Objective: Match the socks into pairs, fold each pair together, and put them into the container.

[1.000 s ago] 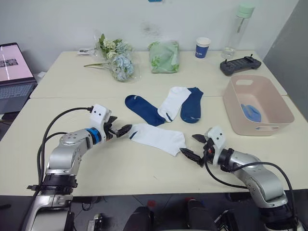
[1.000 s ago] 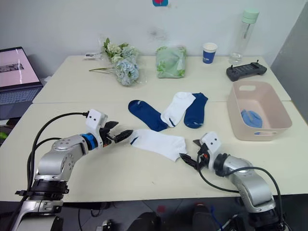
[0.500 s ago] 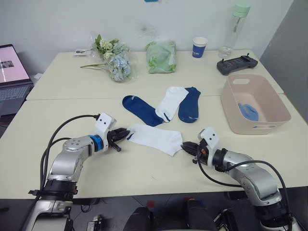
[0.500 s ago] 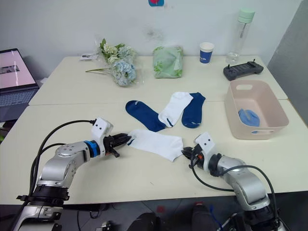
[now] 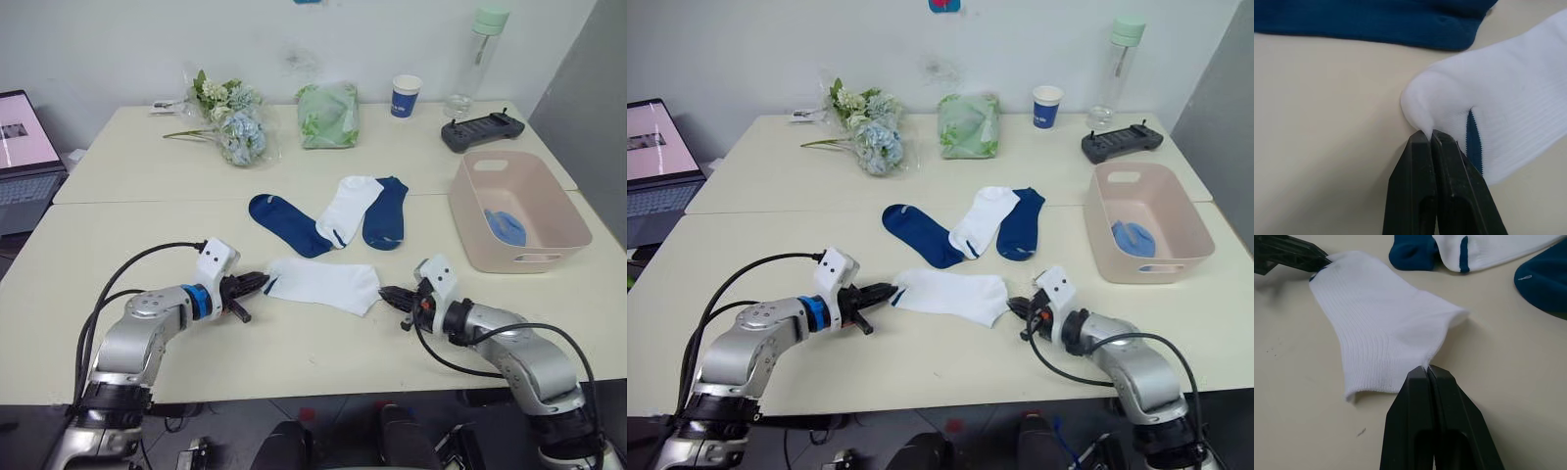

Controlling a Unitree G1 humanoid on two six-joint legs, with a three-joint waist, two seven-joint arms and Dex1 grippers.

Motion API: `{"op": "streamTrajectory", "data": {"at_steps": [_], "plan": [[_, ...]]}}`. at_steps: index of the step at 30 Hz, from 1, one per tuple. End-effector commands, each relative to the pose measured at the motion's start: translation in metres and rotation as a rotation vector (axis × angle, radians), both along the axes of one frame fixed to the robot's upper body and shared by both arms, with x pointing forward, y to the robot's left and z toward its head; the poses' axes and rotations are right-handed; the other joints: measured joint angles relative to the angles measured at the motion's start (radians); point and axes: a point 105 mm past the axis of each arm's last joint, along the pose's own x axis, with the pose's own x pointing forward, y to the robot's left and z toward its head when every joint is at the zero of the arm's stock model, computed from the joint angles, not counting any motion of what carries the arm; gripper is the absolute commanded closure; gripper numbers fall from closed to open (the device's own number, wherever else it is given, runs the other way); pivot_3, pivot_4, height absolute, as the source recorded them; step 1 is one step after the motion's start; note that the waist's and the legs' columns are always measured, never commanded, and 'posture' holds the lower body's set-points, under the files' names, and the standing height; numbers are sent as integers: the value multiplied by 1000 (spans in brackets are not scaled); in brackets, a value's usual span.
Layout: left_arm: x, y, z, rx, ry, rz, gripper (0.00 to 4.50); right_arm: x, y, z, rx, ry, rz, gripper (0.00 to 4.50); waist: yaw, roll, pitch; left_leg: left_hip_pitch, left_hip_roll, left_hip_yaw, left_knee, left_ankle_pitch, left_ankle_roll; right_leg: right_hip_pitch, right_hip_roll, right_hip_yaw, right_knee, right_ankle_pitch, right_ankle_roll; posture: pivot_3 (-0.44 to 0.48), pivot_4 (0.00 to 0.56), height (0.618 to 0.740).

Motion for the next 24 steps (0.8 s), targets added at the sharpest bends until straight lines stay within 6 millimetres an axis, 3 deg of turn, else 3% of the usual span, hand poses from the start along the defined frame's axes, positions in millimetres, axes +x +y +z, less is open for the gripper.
{"op": "streamTrajectory", "data": {"at_steps": [1, 5, 11, 17, 24], "plan": [[-24, -23, 9, -61, 13, -77, 4486, -6, -10, 16, -5, -29, 47, 4500, 0, 0, 0, 0, 0, 0, 0, 0, 0, 0, 0, 0, 0, 0, 0, 0, 150, 740], [-38, -29, 6, -51, 31, -59, 4486, -8, -24, 16, -46, -4, 71, 4500, 1, 0, 0, 1, 0, 0, 0, 0, 1, 1, 0, 0, 1, 0, 0, 0, 150, 740], [-42, -25, 2, -37, 42, 4, 4486, -13, -36, 14, -78, 21, 92, 4500, 4, 0, 0, 1, 0, 1, 0, 0, 1, 1, 0, 0, 0, 0, 0, 0, 150, 740], [-48, -32, -6, -49, 67, -5, 4486, -22, -44, 8, -79, 54, 98, 4500, 6, 0, 0, 1, 0, 1, 0, 0, 1, 1, 0, 0, 0, 0, 0, 0, 150, 740], [-55, -39, -15, -25, 82, -21, 4486, -19, -48, 1, -74, 54, 72, 4500, 6, 0, 0, 1, 0, 1, 0, 0, 1, 1, 0, 0, 0, 0, 0, 0, 150, 740]]}}
